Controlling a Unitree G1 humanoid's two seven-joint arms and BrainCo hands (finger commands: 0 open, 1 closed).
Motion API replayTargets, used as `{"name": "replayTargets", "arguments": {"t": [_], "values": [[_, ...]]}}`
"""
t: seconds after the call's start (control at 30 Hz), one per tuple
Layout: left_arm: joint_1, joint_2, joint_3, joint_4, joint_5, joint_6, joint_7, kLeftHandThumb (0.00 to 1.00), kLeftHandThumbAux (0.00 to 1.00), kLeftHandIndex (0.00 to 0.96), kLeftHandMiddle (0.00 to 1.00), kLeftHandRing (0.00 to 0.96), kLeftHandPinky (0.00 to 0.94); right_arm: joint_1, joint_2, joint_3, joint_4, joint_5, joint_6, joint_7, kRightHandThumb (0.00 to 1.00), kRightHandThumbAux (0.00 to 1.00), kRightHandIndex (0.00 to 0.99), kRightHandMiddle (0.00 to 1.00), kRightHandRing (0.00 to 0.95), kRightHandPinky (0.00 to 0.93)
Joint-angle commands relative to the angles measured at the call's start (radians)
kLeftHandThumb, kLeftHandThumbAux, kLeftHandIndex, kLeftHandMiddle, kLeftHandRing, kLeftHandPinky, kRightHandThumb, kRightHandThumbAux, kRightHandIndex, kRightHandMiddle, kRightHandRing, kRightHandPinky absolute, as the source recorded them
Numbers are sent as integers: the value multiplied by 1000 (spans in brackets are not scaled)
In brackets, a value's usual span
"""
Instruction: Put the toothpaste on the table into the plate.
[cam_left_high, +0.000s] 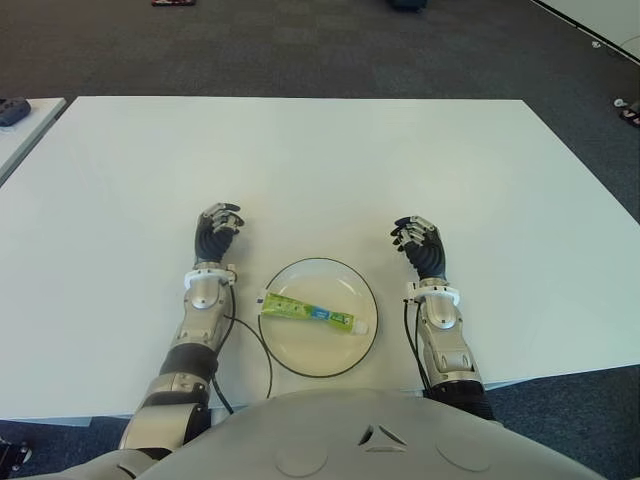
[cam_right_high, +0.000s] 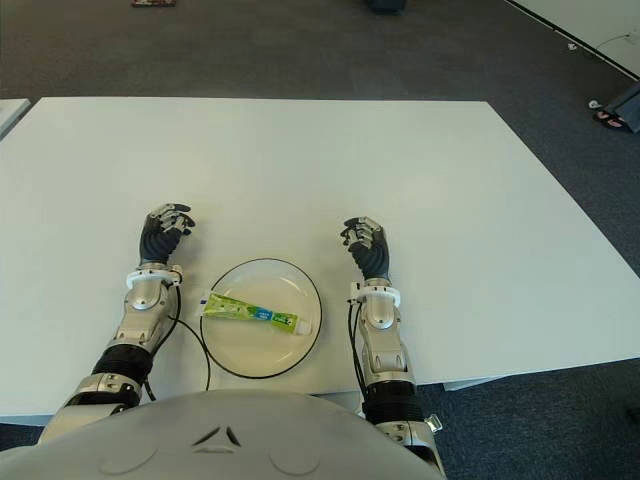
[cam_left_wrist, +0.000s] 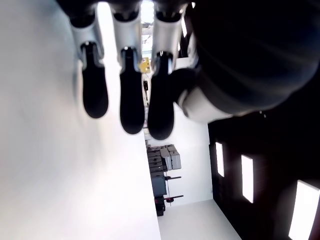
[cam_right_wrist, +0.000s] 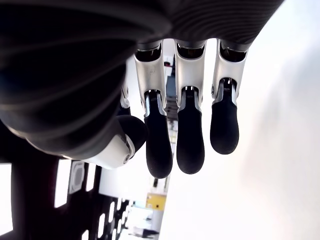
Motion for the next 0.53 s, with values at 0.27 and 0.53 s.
{"name": "replayTargets", "arguments": {"t": [0.27,0.53], "values": [[24,-2,-1,29,0,18,-8,710,715,436,621,597,563,0,12,-4,9,9,-3,-8,707,730,430,569,576,590],[24,-1,2,28,-7,10,-14,711,715,436,623,595,558,0,16,-3,14,4,-7,-13,708,729,430,566,570,574]]}}
